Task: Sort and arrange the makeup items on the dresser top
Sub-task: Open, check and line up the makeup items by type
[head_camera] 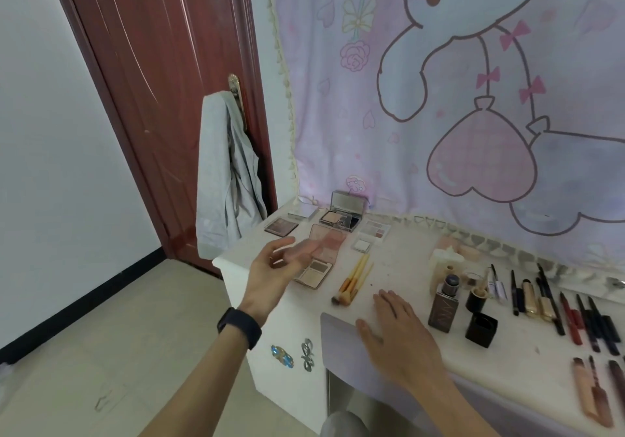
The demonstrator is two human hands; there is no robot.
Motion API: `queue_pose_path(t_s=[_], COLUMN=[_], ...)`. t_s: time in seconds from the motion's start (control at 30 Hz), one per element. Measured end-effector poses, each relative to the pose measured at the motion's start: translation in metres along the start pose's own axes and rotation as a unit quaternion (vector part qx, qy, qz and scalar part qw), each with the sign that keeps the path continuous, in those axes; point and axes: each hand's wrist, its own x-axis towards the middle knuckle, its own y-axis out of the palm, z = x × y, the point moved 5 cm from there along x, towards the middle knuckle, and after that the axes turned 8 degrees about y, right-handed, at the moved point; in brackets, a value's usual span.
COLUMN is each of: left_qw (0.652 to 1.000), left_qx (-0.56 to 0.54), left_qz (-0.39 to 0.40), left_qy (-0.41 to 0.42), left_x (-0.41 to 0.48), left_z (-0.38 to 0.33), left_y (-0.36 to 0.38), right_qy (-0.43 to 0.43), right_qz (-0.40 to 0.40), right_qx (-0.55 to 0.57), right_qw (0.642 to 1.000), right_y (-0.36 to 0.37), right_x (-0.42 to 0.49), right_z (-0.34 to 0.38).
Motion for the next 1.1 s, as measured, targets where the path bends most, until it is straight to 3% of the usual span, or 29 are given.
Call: queue_pose_path(t_s=[0.1,0.2,0.27,0.37,0.53,0.63,0.8,0.9,1.1], left_qw=[0.998,0.991,0.982,0.966,0.949,0.954,0.969,0.973,0.973], left_qx=[0.013,0.013,0.039,0.085,0.092,0.063,-0.004,-0.018,-0.023], left_qz=[0.065,0.134,0.185,0.242,0.299,0.287,0.248,0.227,0.227], left_qy=[0.01,0.012,0.017,0.032,0.046,0.05,-0.016,-0.026,-0.033], left_x=[-0.025,-0.049,-0.061,-0.075,-0.096,-0.104,-0.123,-0.128,-0.126], left_z=[-0.005,-0.003,0.0,0.004,0.006,0.01,0.03,0.035,0.034], left_y=[0.028,0.054,0.07,0.091,0.123,0.132,0.145,0.149,0.154], right_qy=[0.037,0.128,0.183,0.227,0.286,0.298,0.305,0.3,0.279], right_qz=[-0.026,-0.014,0.042,0.102,0.079,0.115,0.184,0.188,0.185], right_qx=[0.201,0.468,0.573,0.63,0.683,0.723,0.789,0.792,0.746], right_qw=[0.979,0.874,0.798,0.736,0.667,0.613,0.5,0.497,0.576], right_y=[-0.018,-0.029,-0.029,-0.031,-0.031,-0.029,-0.022,-0.018,-0.017], right_x=[-0.017,-0.04,-0.052,-0.067,-0.087,-0.099,-0.114,-0.117,-0.116], right_z=[-0.004,-0.015,-0.023,-0.033,-0.056,-0.061,-0.057,-0.058,-0.07])
